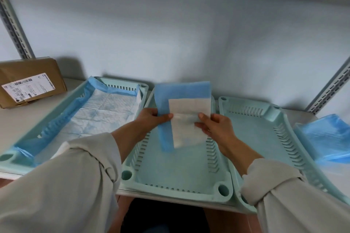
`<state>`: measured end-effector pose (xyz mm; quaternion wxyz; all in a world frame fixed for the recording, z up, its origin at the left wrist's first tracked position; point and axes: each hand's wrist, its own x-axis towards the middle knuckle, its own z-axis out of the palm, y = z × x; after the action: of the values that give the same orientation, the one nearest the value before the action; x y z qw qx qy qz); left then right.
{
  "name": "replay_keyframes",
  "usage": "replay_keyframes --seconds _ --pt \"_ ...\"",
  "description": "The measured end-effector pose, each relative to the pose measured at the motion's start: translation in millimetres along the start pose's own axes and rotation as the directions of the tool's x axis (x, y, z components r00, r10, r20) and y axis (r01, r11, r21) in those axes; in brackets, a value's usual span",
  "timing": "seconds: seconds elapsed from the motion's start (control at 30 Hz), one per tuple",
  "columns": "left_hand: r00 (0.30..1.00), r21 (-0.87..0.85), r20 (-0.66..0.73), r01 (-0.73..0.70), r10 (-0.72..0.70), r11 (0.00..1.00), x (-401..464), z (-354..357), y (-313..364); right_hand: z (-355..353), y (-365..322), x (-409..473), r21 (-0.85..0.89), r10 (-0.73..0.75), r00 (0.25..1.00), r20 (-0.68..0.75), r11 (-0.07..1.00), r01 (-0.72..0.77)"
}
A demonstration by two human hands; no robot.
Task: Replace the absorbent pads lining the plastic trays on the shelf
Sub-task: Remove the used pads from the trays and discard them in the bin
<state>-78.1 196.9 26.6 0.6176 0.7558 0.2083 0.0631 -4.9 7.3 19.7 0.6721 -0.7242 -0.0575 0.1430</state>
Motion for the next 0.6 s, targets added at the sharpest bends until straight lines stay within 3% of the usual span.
replay_keyframes --seconds 0.07,0.13,0.23,0.33,0.47,0.6 --pt "0.997 0.003 -0.025 -0.079 0.079 0.997 -6.5 -3.5 8.1 1.4 -2.1 -3.4 0.004 -0.036 0.999 0.013 0.999 0.036" --pt "0.999 0.061 0.02 -0.047 0.046 0.997 -12.9 -6.7 -0.1 -0.6 3.6 -9.5 -0.106 0.024 0.997 0.07 0.994 -0.016" --pt "0.966 0.06 0.201 0.153 -0.162 0.986 -25.7 -5.0 -28.6 -9.1 19.9 -18.0 -0.338 0.201 0.97 0.138 0.93 -0.145" --pt "0.882 -0.055 0.33 0.374 -0.337 0.926 -31.5 6.1 -52.2 -15.9 33.3 -17.9 -0.398 0.343 0.934 0.101 0.874 -0.278" --pt "0.843 -0.044 0.237 0.505 -0.482 0.862 -24.8 18.4 -66.8 -8.9 39.2 -14.0 -0.51 0.428 0.903 0.029 0.783 -0.355" --pt "0.848 0.029 0.148 0.511 -0.509 0.859 -23.6 28.7 -67.9 -1.3 48.6 -9.5 -0.675 0.344 0.938 -0.027 0.686 -0.271"
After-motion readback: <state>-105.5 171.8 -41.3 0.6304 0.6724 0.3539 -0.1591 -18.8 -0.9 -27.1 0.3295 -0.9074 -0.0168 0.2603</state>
